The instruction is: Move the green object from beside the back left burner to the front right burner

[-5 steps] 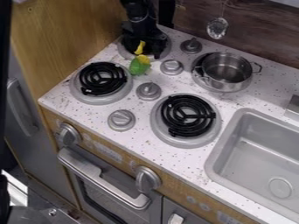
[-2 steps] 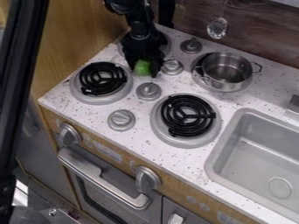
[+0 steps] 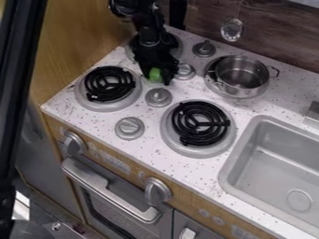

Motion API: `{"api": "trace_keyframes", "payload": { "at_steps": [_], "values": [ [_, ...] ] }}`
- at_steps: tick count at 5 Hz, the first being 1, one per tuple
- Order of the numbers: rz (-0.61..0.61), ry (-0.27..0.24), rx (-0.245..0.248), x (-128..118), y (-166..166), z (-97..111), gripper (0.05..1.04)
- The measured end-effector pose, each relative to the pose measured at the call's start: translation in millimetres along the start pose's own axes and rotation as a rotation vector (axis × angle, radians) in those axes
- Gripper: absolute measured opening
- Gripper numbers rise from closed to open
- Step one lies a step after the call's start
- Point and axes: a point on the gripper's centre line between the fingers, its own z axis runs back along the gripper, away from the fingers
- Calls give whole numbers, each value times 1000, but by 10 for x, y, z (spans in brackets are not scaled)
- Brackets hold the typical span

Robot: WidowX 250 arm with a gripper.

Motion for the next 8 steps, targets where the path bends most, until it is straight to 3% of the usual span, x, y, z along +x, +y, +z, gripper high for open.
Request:
{"api": "trace_keyframes", "payload": {
  "at_steps": [1, 2, 3, 4, 6, 7, 8],
  "values": [
    [-39, -72, -41, 13, -242, 389, 748],
    [-120, -51, -74, -301, -721, 626, 747],
    [-174, -7, -81, -689, -1006, 516, 747],
    [-233, 3, -89, -786, -1151, 477, 747],
    [-276, -3, -59, -825, -1184, 451, 747],
    [-275, 22, -30, -897, -1183, 494, 807],
    [-266, 43, -25, -889, -1181, 602, 1003]
  ]
}}
